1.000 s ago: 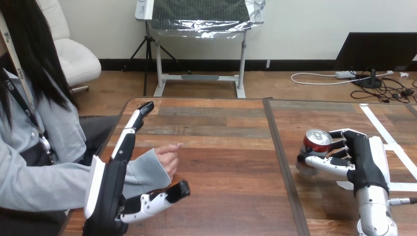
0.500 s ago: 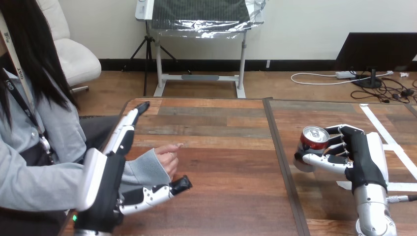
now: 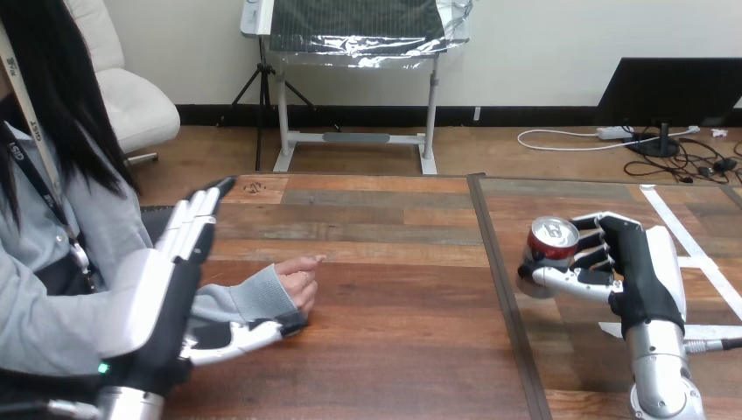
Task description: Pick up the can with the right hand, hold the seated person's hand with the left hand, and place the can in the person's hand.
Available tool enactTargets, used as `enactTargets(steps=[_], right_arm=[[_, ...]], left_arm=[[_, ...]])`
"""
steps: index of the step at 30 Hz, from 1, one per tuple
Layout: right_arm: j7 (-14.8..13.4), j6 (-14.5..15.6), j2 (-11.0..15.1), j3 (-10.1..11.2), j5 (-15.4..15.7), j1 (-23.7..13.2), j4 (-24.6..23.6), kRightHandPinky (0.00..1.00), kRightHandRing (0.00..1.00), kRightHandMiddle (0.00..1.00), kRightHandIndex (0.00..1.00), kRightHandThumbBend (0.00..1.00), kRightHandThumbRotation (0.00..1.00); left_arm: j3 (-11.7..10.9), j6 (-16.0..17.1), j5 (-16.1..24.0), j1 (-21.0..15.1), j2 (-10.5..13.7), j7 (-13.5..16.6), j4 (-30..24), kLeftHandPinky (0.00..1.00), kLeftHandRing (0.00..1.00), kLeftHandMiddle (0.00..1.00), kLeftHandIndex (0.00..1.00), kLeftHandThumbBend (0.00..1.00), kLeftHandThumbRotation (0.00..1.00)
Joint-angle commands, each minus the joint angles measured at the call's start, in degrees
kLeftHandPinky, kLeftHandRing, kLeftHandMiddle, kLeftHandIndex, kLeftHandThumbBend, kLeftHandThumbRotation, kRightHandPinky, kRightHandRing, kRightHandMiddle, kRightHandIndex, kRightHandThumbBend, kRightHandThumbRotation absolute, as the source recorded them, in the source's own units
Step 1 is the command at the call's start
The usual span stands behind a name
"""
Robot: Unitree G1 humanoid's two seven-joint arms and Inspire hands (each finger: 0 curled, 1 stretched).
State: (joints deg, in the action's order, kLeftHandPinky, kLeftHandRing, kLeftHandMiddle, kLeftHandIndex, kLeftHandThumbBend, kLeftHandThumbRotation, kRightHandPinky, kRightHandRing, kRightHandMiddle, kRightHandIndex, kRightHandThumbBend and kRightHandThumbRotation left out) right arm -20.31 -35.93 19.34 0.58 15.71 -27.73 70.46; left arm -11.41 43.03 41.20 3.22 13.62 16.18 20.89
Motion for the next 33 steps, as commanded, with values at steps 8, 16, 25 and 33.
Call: enactTargets(steps=[8,16,25,33], right_arm=[[-0.6,-3.44,1.12,-0.35,0.19,-3.05,-6.12,0.34,0.39,0.46,0.54,0.78,0.0],[0.01,-4.65,1.03,-0.14,-0.21,-2.55,-7.15,0.34,0.39,0.45,0.54,0.77,0.0],[0.4,-4.51,1.11,-0.1,-0.21,-1.65,-9.48,0.34,0.38,0.45,0.54,0.77,0.0],[0.79,-4.26,1.13,0.07,-0.32,-0.71,-11.81,0.33,0.38,0.45,0.54,0.77,0.0]], left_arm=[[3.35,-5.32,0.17,-6.11,7.9,-0.12,-2.08,0.91,0.97,0.97,0.96,1.0,0.38],[5.24,-9.0,0.56,-8.05,11.73,-0.7,-0.94,0.91,0.95,0.95,0.94,1.0,0.37],[7.89,-12.43,0.5,-10.49,15.55,-2.97,1.24,0.89,0.94,0.94,0.93,1.0,0.39],[10.41,-13.04,-0.07,-13.11,18.07,-4.27,4.34,0.87,0.92,0.92,0.92,1.0,0.38]])
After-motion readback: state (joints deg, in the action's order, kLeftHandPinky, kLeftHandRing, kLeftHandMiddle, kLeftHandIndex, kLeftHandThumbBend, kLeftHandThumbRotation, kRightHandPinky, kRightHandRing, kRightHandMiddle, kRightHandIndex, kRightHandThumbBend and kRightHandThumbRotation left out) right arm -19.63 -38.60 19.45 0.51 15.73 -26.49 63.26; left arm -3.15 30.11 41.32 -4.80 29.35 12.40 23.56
